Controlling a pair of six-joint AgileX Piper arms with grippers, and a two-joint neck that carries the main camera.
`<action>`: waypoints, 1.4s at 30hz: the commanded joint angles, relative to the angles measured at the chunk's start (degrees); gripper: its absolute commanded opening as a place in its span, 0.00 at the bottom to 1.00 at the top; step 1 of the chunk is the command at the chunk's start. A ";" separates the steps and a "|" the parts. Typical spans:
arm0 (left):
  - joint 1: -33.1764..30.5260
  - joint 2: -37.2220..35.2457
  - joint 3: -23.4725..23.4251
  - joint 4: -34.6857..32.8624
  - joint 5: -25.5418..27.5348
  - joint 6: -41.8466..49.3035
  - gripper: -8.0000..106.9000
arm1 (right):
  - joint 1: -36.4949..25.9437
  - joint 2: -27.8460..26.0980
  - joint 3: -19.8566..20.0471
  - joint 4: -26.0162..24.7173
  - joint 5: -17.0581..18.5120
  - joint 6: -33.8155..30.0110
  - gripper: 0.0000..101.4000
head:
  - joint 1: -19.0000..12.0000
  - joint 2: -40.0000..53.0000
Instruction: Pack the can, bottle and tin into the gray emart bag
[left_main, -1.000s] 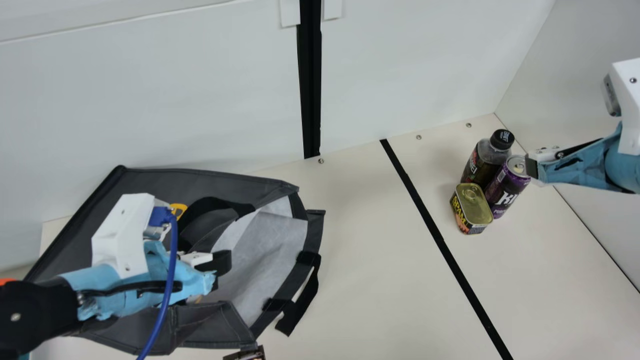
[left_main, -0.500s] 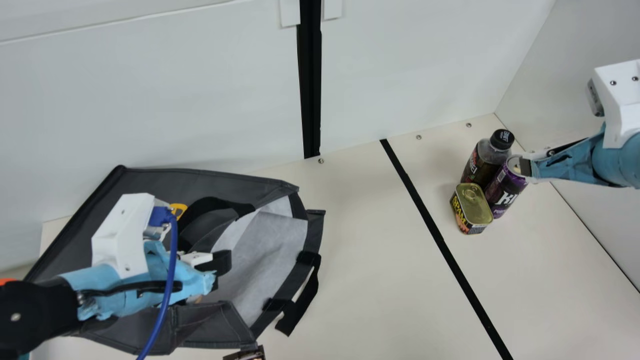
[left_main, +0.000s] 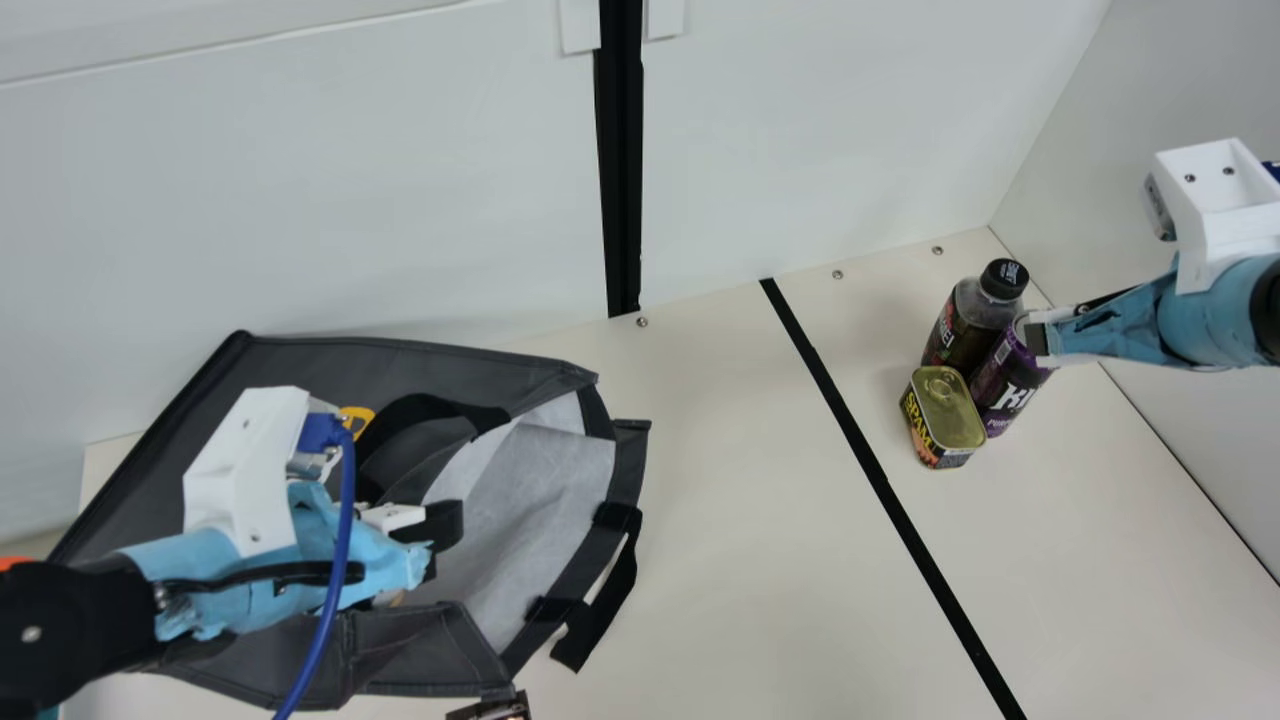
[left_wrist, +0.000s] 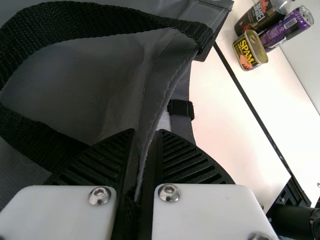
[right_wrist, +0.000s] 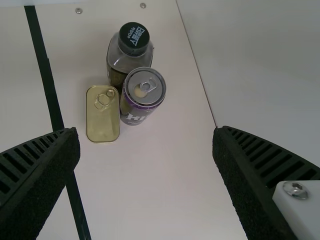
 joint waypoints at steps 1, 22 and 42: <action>0.00 0.00 0.00 0.00 0.00 0.00 0.16 | -0.10 0.55 0.19 0.09 -0.06 0.07 0.90 | -1.30 -0.05; 0.00 0.00 0.00 0.00 0.00 0.00 0.16 | -1.96 8.42 -0.36 3.35 -2.27 0.36 0.90 | -1.30 -0.05; 0.00 0.00 0.00 0.00 0.00 0.00 0.16 | -1.96 16.60 -3.82 3.75 -3.85 0.52 0.90 | -1.30 -0.05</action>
